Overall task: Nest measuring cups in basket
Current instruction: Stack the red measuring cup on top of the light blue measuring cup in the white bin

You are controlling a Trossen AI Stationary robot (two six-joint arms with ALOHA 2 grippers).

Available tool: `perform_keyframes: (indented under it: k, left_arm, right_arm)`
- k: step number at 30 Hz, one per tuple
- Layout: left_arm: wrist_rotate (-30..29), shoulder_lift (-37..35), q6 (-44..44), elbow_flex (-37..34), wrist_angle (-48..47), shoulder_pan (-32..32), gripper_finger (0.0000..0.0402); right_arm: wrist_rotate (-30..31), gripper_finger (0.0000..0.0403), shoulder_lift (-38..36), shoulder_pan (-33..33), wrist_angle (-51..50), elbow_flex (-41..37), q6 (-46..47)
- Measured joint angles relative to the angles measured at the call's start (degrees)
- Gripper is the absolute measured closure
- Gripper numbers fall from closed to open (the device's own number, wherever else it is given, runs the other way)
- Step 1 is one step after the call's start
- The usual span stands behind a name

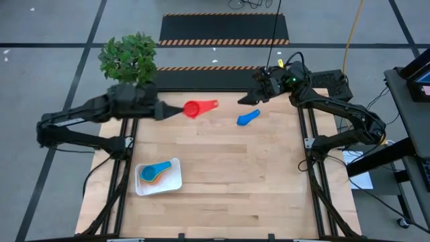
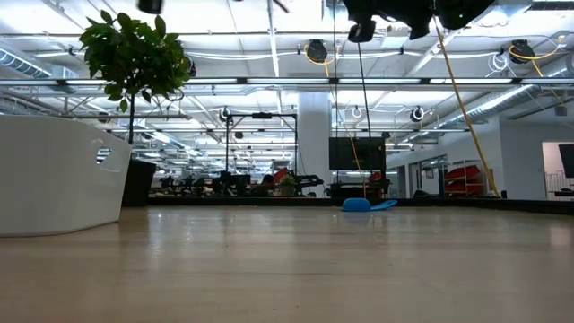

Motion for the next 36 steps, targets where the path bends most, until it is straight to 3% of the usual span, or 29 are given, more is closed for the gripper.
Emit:
perform_keyframes:
  k: [3, 8, 16, 22, 28, 32, 36]
  left_arm:
    - [-3.8, -3.6, -1.5, 0.0, -7.7, -2.8, 0.0399]
    - [-12.8, -8.5, -11.7, 0.0, -22.3, -8.4, 0.0399]
    - [-22.9, -10.9, -19.5, -0.1, -29.9, -19.4, 0.0399]
    - [-29.2, -11.0, -29.9, -7.9, -28.9, -27.3, 0.0399]
    - [-30.7, -11.8, -38.5, -17.2, -19.4, -34.8, 0.0398]
    - [-30.7, -11.6, -43.4, -20.2, -18.4, -40.5, 0.0397]
    - [-33.0, -11.8, -48.4, -20.7, -18.9, -46.9, 0.0398]
  right_arm:
    - [-2.3, 0.0153, -0.6, 0.0, -1.2, 0.0, 0.7]
    - [-2.3, 0.0148, -1.9, -0.1, -4.6, 0.0, -3.0]
    - [-2.3, 0.0151, -2.3, -0.1, -6.7, 0.0, -3.9]
    - [-2.0, 0.0151, -3.9, -0.1, -6.7, 0.0, -3.7]
    - [-0.5, 0.0151, -7.3, -0.1, -8.1, 0.0, -4.7]
    - [0.1, 0.0151, -9.6, -0.1, -12.5, 0.0, -7.1]
    - [5.0, 0.0151, -11.4, 0.0, -19.1, 0.0, -9.6]
